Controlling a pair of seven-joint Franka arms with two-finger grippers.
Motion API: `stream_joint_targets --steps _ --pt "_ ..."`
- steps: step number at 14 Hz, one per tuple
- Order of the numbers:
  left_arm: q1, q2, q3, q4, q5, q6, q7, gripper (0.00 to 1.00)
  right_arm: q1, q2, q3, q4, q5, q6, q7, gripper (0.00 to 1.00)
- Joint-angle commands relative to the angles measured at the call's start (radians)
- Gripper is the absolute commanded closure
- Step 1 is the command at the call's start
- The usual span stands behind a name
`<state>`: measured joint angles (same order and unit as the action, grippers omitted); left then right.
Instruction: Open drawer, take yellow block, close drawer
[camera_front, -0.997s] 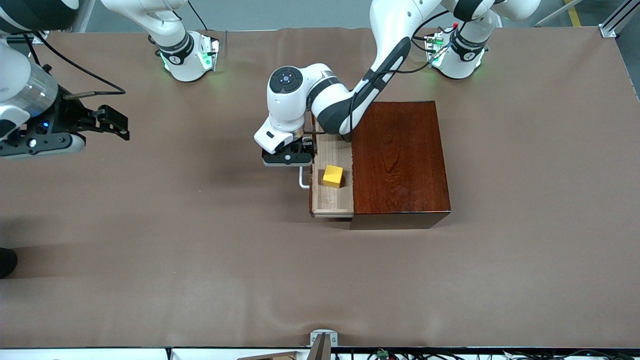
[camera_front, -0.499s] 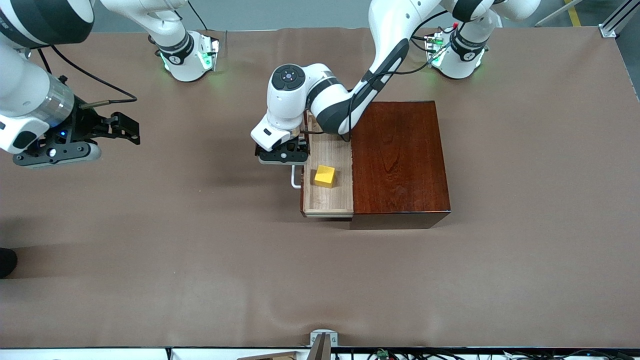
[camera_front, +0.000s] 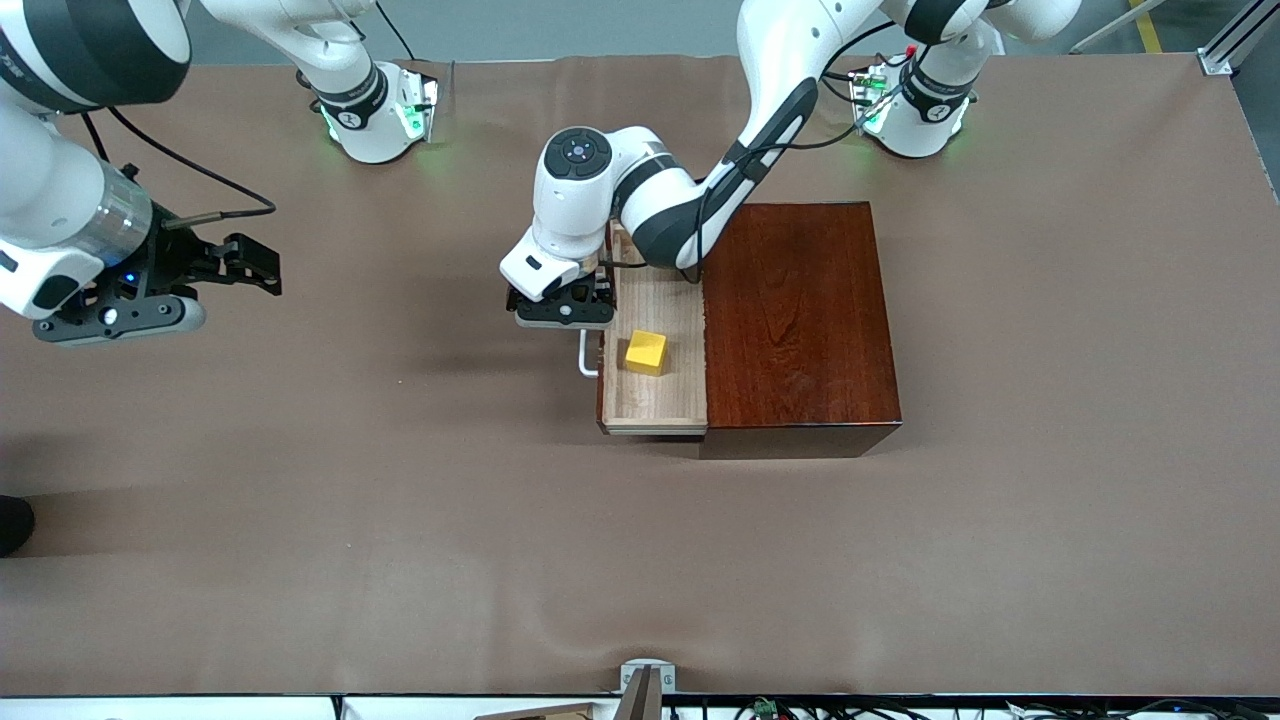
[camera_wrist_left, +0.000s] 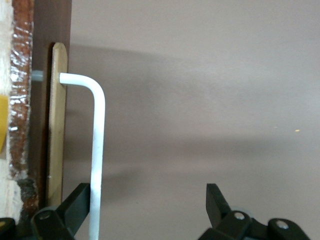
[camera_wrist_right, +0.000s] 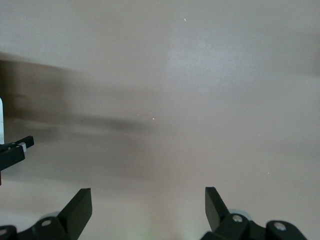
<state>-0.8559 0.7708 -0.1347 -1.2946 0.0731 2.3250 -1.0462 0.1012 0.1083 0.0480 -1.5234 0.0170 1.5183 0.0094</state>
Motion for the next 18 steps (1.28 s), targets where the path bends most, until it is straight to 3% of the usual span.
stream_joint_targets --steps 1,6,9,13,15,18 --pt "0.02 -0.019 -0.033 0.04 -0.039 0.007 -0.02 0.0 -0.005 0.028 0.001 0.011 0.011 -0.004 0.004 0.0" --pt "0.044 -0.06 -0.031 0.04 -0.038 -0.051 -0.018 0.0 0.003 0.06 0.001 0.011 0.011 -0.004 0.004 0.0" --pt "0.098 -0.189 -0.014 0.031 -0.019 -0.237 -0.006 0.0 0.026 0.06 0.003 0.012 0.047 -0.01 0.058 0.0" --pt "0.213 -0.342 -0.009 0.001 -0.018 -0.554 0.003 0.0 0.076 0.06 0.004 0.017 0.069 -0.01 0.354 0.0" --pt "0.291 -0.451 -0.011 -0.055 -0.019 -0.646 0.058 0.0 0.103 0.06 0.003 0.02 0.077 -0.007 0.414 0.0" --pt "0.432 -0.643 -0.017 -0.228 -0.025 -0.664 0.3 0.0 0.155 0.06 0.003 0.02 0.075 0.0 0.547 0.0"
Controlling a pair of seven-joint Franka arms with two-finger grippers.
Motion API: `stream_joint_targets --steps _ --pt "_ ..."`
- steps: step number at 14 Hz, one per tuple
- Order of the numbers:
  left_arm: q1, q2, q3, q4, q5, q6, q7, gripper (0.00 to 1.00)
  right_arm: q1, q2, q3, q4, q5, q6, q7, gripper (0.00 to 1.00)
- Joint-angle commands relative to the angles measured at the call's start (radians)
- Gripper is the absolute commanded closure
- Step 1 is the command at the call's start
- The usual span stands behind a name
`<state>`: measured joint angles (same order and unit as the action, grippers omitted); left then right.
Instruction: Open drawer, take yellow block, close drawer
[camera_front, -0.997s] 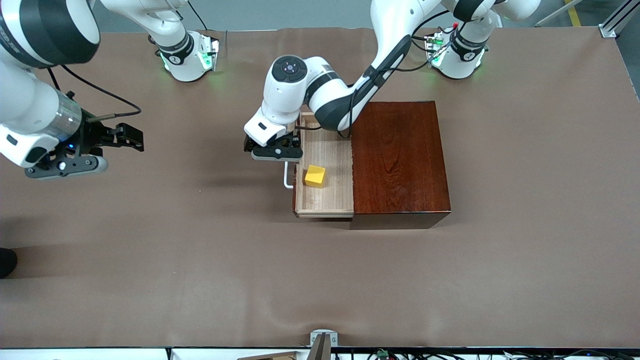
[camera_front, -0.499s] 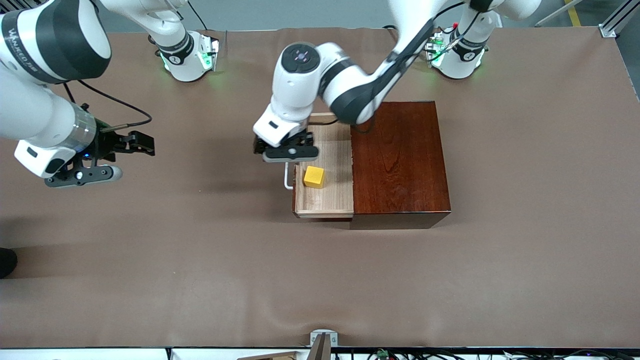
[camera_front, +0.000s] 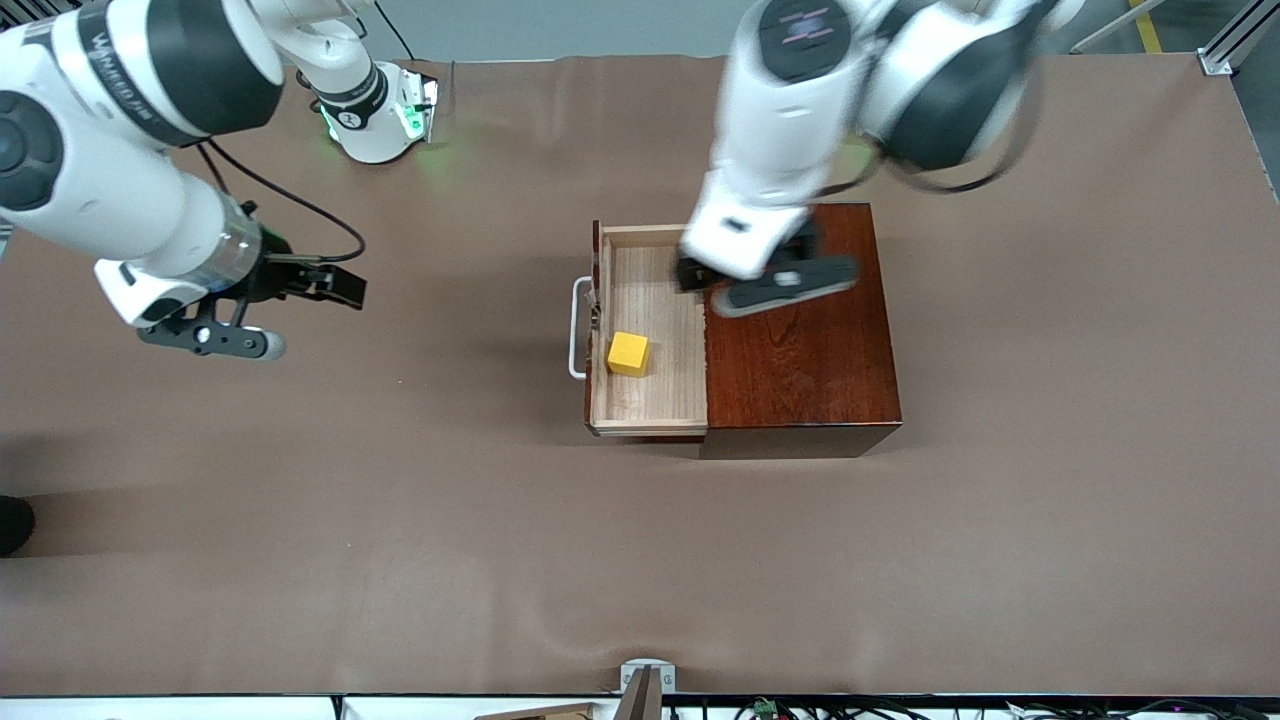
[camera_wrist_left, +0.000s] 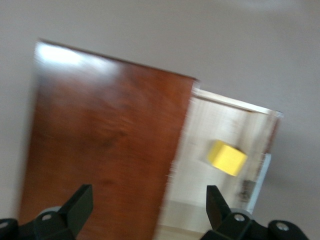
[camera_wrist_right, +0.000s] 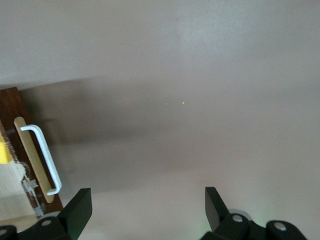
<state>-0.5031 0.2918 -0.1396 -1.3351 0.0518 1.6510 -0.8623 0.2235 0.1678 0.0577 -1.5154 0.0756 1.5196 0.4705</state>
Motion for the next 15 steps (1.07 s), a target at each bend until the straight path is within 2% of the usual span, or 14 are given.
stream_joint_targets --steps 1,4,6,8,10,15 --pt "0.131 -0.216 -0.014 -0.238 -0.013 0.01 0.171 0.0 0.045 0.002 -0.007 0.012 0.016 0.005 0.123 0.0" --pt "0.263 -0.325 -0.014 -0.34 -0.015 -0.002 0.302 0.0 0.1 0.012 -0.007 0.012 0.016 0.022 0.256 0.0" --pt "0.363 -0.335 -0.011 -0.338 -0.02 -0.028 0.453 0.0 0.137 0.021 -0.007 0.012 0.018 0.045 0.391 0.0" --pt "0.469 -0.333 -0.009 -0.332 -0.061 -0.028 0.683 0.0 0.145 0.032 -0.007 0.012 0.042 0.054 0.483 0.0" --pt "0.505 -0.332 -0.005 -0.332 -0.063 -0.027 0.837 0.0 0.152 0.039 -0.007 0.012 0.085 0.059 0.522 0.0" --pt "0.523 -0.327 -0.003 -0.332 -0.055 -0.03 0.859 0.0 0.24 0.096 -0.007 0.029 0.089 0.074 0.803 0.0"
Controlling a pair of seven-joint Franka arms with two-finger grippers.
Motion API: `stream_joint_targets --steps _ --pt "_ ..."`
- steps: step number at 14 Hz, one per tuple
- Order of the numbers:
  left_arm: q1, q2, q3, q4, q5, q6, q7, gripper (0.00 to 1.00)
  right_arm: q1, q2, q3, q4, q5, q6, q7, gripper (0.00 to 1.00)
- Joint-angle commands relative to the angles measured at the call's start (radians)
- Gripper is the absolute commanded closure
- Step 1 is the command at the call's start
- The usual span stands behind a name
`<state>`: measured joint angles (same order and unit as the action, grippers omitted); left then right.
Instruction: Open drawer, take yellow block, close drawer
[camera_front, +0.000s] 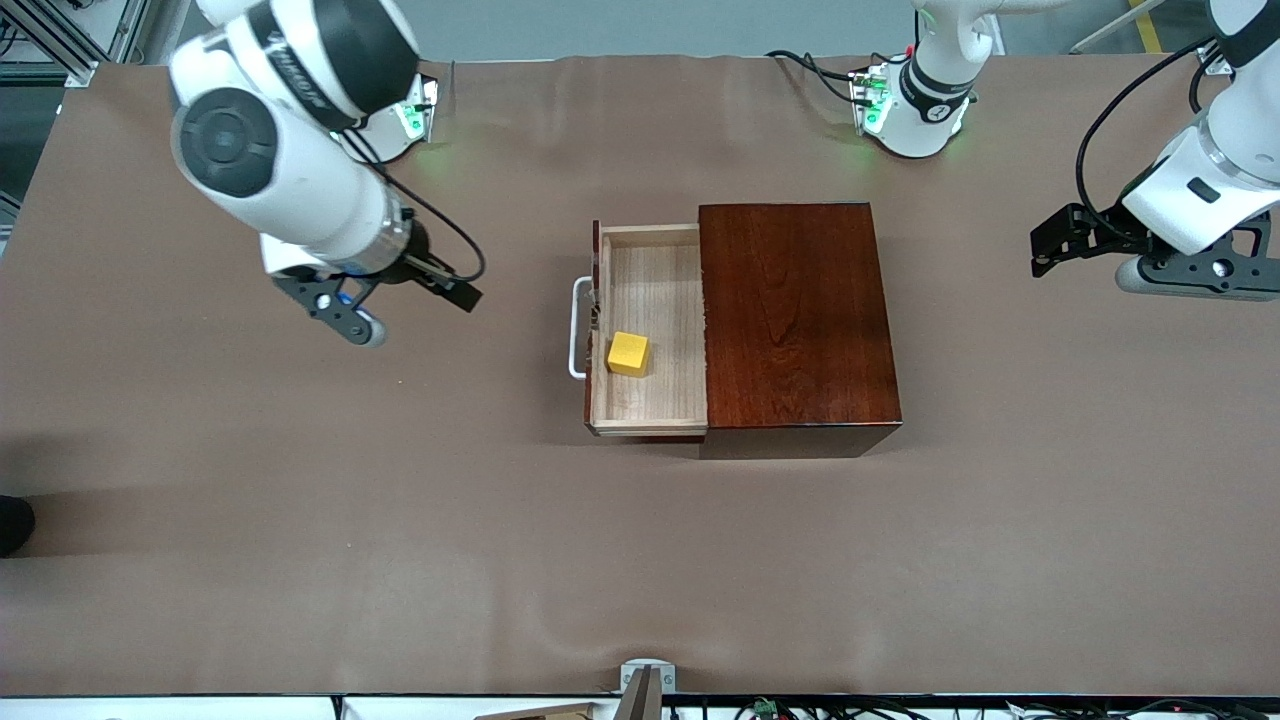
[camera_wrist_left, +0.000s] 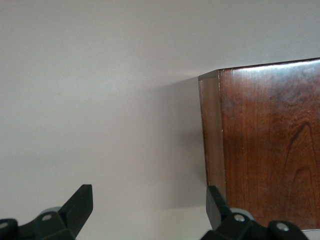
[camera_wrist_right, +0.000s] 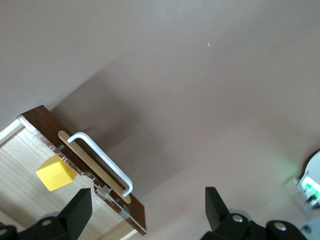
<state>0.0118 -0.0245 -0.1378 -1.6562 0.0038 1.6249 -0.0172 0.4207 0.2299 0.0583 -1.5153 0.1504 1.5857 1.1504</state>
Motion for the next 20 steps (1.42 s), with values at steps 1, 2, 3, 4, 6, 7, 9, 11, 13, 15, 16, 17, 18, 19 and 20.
stream_joint_targets --steps 1,2,3,4,6,7,9,11,13,15,16,17,18,19,20 --pt "0.007 -0.008 0.001 -0.01 -0.007 -0.005 0.007 0.0 0.058 0.051 -0.008 0.04 0.015 0.01 0.197 0.0" --pt "0.007 -0.005 0.003 -0.007 -0.005 -0.005 0.003 0.0 0.078 0.065 -0.008 0.046 0.015 0.02 0.245 0.0" --pt "0.007 -0.003 0.003 -0.002 -0.005 -0.005 0.009 0.0 0.099 0.071 -0.008 0.047 0.015 0.042 0.283 0.0" --pt "0.007 0.007 0.004 0.013 -0.005 -0.005 0.008 0.0 0.127 0.081 -0.008 0.047 0.014 0.074 0.34 0.0" --pt "0.007 0.017 0.006 0.03 -0.005 -0.005 -0.001 0.0 0.159 0.103 -0.009 0.047 0.012 0.135 0.501 0.0" --pt "0.007 0.015 0.015 0.03 -0.005 -0.008 -0.012 0.0 0.162 0.108 -0.009 0.047 0.012 0.163 0.573 0.0" --pt "0.008 0.015 0.047 0.029 -0.014 -0.014 -0.017 0.0 0.164 0.126 -0.008 0.049 0.015 0.189 0.662 0.0" --pt "0.008 0.011 0.047 0.029 -0.015 -0.016 -0.024 0.0 0.173 0.146 -0.008 0.05 0.015 0.252 0.782 0.0" --pt "0.007 0.008 0.047 0.03 -0.015 -0.028 -0.024 0.0 0.196 0.186 -0.009 0.067 0.012 0.327 0.883 0.0" --pt "0.005 0.008 0.047 0.03 -0.016 -0.03 -0.024 0.0 0.207 0.236 -0.011 0.108 0.009 0.336 0.966 0.0" --pt "0.005 0.008 0.046 0.032 -0.016 -0.03 -0.026 0.0 0.207 0.261 -0.009 0.128 0.008 0.336 1.003 0.0" --pt "0.005 0.008 0.046 0.032 -0.016 -0.03 -0.027 0.0 0.21 0.282 -0.011 0.142 0.006 0.338 1.034 0.0" --pt "0.005 0.008 0.046 0.032 -0.016 -0.03 -0.027 0.0 0.214 0.302 -0.011 0.156 0.006 0.347 1.054 0.0" --pt "0.005 0.012 0.046 0.032 -0.016 -0.03 -0.029 0.0 0.217 0.319 -0.011 0.161 0.006 0.367 1.08 0.0" --pt "0.005 0.015 0.046 0.033 -0.016 -0.028 -0.029 0.0 0.22 0.33 -0.011 0.161 0.006 0.393 1.109 0.0"
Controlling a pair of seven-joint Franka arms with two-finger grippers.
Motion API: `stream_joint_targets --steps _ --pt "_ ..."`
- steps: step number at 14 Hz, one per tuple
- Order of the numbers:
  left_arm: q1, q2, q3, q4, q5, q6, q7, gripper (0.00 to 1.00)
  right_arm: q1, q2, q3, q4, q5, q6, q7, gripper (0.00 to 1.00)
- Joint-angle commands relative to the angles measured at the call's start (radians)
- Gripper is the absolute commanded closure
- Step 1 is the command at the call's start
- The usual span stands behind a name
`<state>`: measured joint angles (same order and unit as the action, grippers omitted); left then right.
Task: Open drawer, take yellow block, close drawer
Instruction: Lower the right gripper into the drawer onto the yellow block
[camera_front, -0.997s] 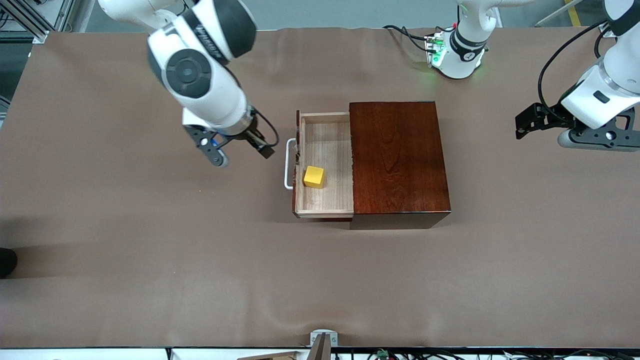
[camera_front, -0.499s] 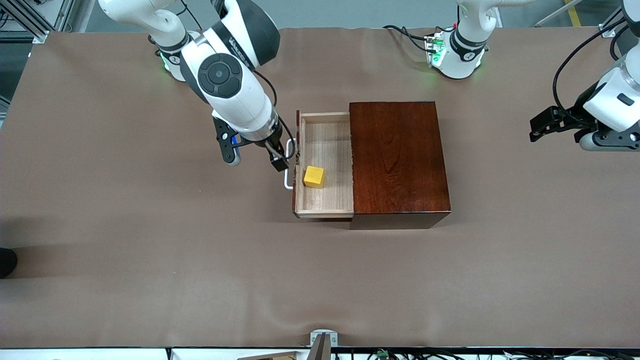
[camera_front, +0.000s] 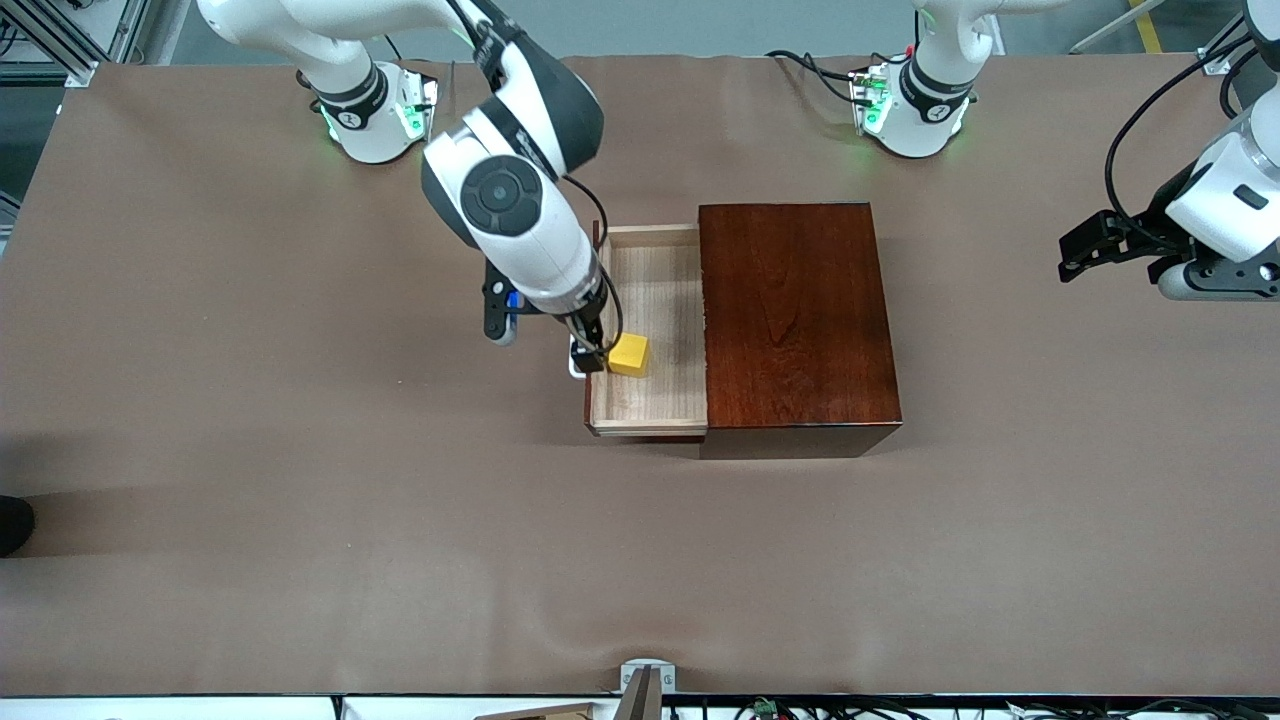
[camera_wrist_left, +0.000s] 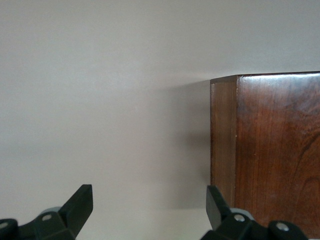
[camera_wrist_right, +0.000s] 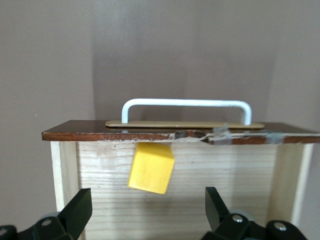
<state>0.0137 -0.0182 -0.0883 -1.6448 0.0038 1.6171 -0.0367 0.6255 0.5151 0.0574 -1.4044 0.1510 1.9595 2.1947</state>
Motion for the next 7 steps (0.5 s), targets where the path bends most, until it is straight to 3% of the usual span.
stream_joint_targets --steps 1,7 --pt "0.005 0.011 -0.004 0.023 -0.016 -0.017 -0.008 0.0 0.017 0.055 -0.01 0.048 0.005 0.035 0.074 0.0" --pt "0.003 0.011 -0.007 0.025 -0.016 -0.014 -0.008 0.0 0.046 0.12 -0.01 0.042 -0.002 0.093 0.068 0.0"
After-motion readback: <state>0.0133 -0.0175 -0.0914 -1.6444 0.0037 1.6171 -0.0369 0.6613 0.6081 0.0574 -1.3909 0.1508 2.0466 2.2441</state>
